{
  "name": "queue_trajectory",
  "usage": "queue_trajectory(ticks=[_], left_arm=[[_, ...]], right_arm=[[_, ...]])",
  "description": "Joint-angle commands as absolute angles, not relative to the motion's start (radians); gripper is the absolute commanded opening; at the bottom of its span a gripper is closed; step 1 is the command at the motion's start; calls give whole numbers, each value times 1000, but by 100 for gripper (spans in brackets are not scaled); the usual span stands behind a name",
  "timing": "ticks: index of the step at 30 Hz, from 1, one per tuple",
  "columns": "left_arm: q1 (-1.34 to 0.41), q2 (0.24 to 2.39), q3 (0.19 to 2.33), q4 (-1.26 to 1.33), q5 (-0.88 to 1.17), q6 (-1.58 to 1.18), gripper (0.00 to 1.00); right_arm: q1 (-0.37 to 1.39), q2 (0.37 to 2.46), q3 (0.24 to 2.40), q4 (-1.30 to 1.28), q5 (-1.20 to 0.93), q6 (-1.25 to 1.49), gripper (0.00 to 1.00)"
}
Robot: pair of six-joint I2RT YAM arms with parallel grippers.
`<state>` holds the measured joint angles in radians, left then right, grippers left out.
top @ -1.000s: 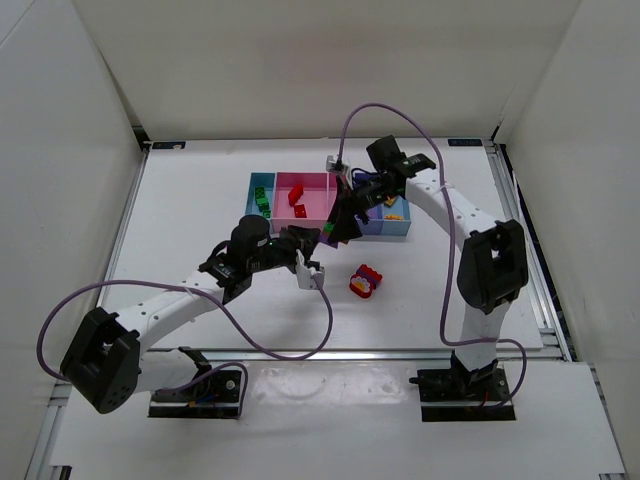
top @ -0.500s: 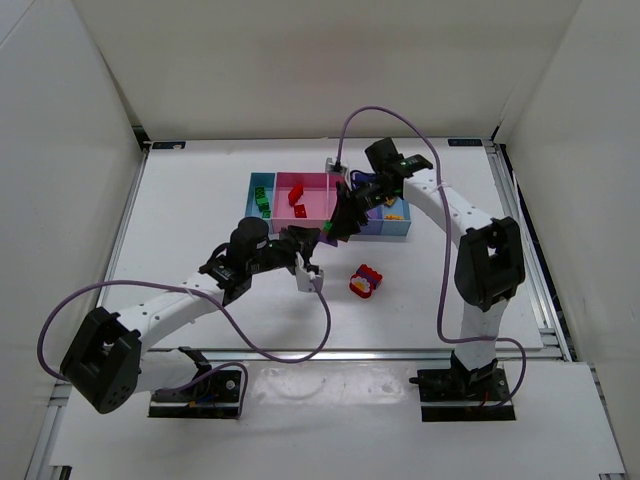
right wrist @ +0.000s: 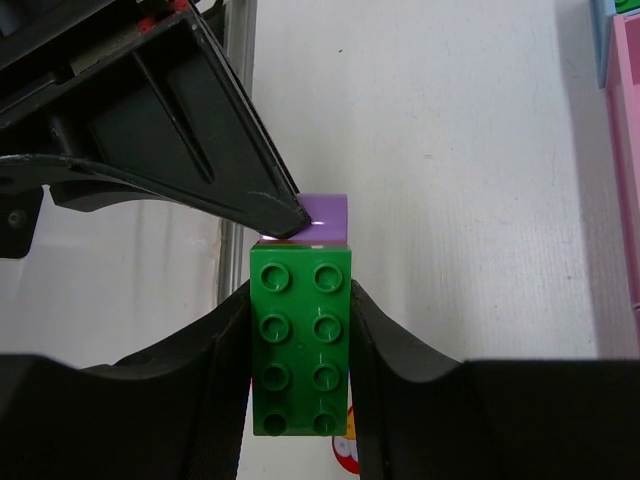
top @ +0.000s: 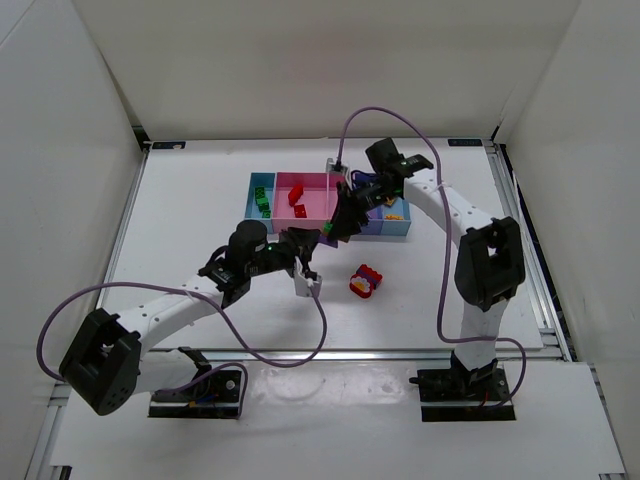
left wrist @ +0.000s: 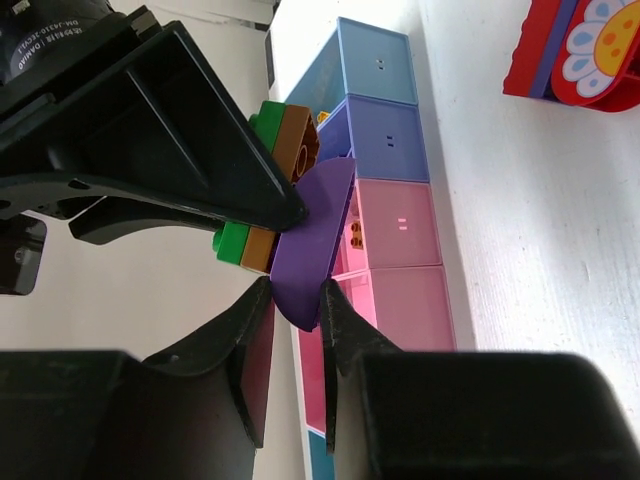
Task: Sort the legos into containers by color
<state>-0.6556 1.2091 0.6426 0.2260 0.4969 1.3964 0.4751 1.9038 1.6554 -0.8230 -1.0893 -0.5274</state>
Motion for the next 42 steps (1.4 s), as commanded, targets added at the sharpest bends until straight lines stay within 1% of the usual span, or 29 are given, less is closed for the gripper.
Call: queue_trajectory(ticks=[1, 10, 14, 17, 18, 20, 21, 25, 28, 31, 33, 37, 38, 42], left_arm=[[-661, 1198, 626, 155, 592, 1410, 10], [-660, 1192, 646, 98, 607, 1372, 10], [-660, 1239, 741, 74, 525, 1133, 10], [-652, 1340, 874, 34, 492, 969, 10], [-649, 1359, 946, 25, 491, 930, 10], [-649, 1414, 1017, 8, 482, 852, 10], [-647, 1436, 1050, 6, 474, 759, 10], [-644, 1543, 1240, -57, 498, 582, 10], [-644, 1618, 1336, -78, 515, 468, 10], [-643, 1678, 1426, -132, 508, 355, 11], [-643, 1771, 1540, -191, 502, 272, 11], [-630, 1896, 1713, -259, 486, 131, 11], [-627, 1920, 1783, -277, 476, 61, 11], [-608, 2015, 1894, -339, 453, -121, 11]], right_arm=[[443, 1865, 1698, -798, -1127, -515, 13], [407, 1827, 1686, -773, -1089, -506, 9], [370, 1806, 1658, -759, -1026, -503, 8], [321, 1772, 1608, -713, -962, -462, 7], [308, 1752, 1592, -677, -906, -425, 8], [272, 1729, 1554, -658, -882, -410, 7], [261, 1720, 1543, -649, -865, -396, 7], [207, 1649, 1474, -594, -751, -315, 7], [158, 1614, 1444, -569, -700, -279, 7], [131, 1571, 1411, -557, -670, -272, 8], [127, 1540, 1390, -554, -635, -267, 8], [115, 1506, 1367, -554, -624, -264, 10], [109, 1502, 1364, -554, -623, -264, 10], [94, 1485, 1355, -554, -620, -258, 10]])
